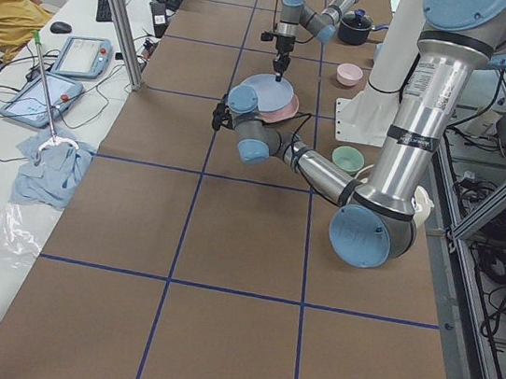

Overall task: Stack three plates with pink and blue
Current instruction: 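Lower the blue plate onto the pink plate with the right gripper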

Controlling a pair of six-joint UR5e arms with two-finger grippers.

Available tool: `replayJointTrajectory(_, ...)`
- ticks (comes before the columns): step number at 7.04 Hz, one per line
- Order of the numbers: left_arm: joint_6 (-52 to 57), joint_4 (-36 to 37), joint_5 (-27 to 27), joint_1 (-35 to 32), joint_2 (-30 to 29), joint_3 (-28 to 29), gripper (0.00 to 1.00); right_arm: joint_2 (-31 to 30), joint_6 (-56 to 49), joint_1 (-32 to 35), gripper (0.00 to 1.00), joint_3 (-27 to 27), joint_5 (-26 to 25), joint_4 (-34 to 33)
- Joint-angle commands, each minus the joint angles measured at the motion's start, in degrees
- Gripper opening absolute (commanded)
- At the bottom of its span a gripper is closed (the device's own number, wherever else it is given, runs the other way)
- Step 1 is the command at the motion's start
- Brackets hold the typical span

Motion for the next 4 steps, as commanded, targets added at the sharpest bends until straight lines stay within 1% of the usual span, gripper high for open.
replayJointTrajectory(1,-0.1,0.0,0.0,0.0,-0.1,0.0,0.53,-0.5,0.0,-0.5,0.00,0.2,-0.1,0.0)
replayJointTrajectory(4,-0.1,0.0,0.0,0.0,0.0,0.0,0.53,-1.9,-0.1,-0.9,0.00,1.8,0.0,0.0)
